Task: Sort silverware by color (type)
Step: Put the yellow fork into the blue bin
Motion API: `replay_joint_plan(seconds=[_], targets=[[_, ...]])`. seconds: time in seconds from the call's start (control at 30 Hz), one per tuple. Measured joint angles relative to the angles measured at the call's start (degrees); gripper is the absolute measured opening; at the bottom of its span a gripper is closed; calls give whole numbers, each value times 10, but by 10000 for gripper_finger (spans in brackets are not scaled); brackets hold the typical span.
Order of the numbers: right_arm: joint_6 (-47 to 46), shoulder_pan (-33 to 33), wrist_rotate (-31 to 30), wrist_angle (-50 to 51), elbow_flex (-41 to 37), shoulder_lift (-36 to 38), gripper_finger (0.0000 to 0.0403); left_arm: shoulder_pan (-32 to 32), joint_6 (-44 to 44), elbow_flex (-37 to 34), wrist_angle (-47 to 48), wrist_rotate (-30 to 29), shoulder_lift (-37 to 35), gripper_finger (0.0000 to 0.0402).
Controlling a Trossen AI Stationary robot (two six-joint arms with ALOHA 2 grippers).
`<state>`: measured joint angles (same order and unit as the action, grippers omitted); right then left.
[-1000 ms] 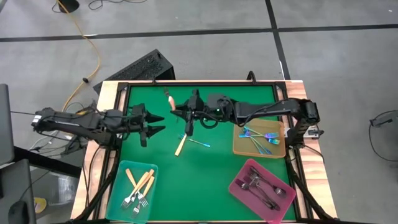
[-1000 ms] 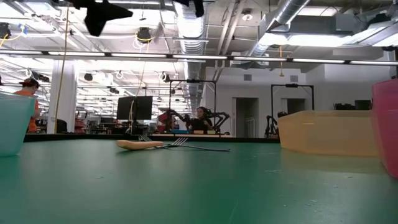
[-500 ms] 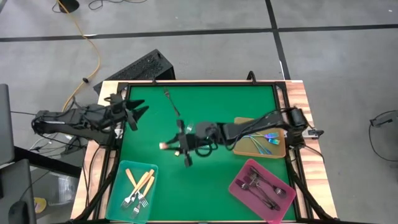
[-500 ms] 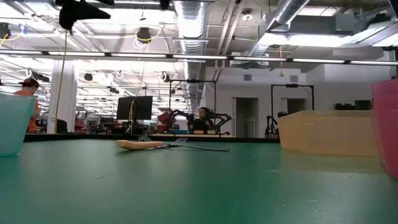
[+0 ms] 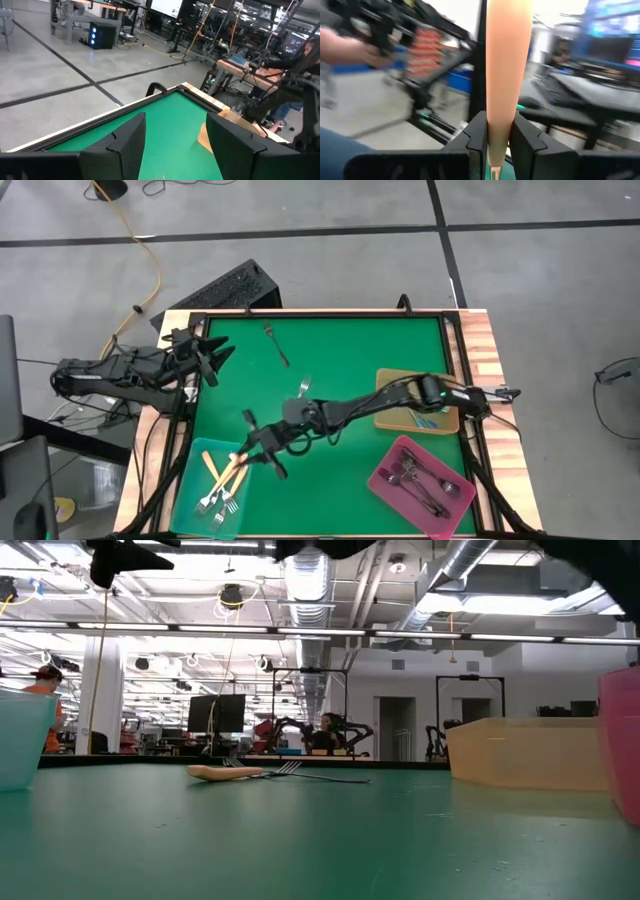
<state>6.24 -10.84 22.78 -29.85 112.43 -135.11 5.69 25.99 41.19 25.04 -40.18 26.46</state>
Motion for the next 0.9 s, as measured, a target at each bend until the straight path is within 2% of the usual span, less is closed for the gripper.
replay_joint_plan(seconds=[0.1, 0.2, 0.3, 0.4, 0.73, 0.9], targets=[[-77, 2, 68, -51, 67, -57, 76, 0, 0, 0, 0, 0, 0, 192], [-189, 9, 120, -156, 133, -118, 76, 0, 2, 0, 0, 0, 0, 192], [-295, 17, 122, -211, 189, -173, 76, 0, 2, 0, 0, 0, 0, 192], [-359, 23, 119, -205, 226, -222, 76, 0, 6, 0, 0, 0, 0, 192], [-314, 20, 91, -110, 212, -238, 76, 0, 7, 0, 17, -9, 0, 192], [-221, 17, 89, -89, 214, -235, 76, 0, 14, -1, 29, -11, 0, 192]])
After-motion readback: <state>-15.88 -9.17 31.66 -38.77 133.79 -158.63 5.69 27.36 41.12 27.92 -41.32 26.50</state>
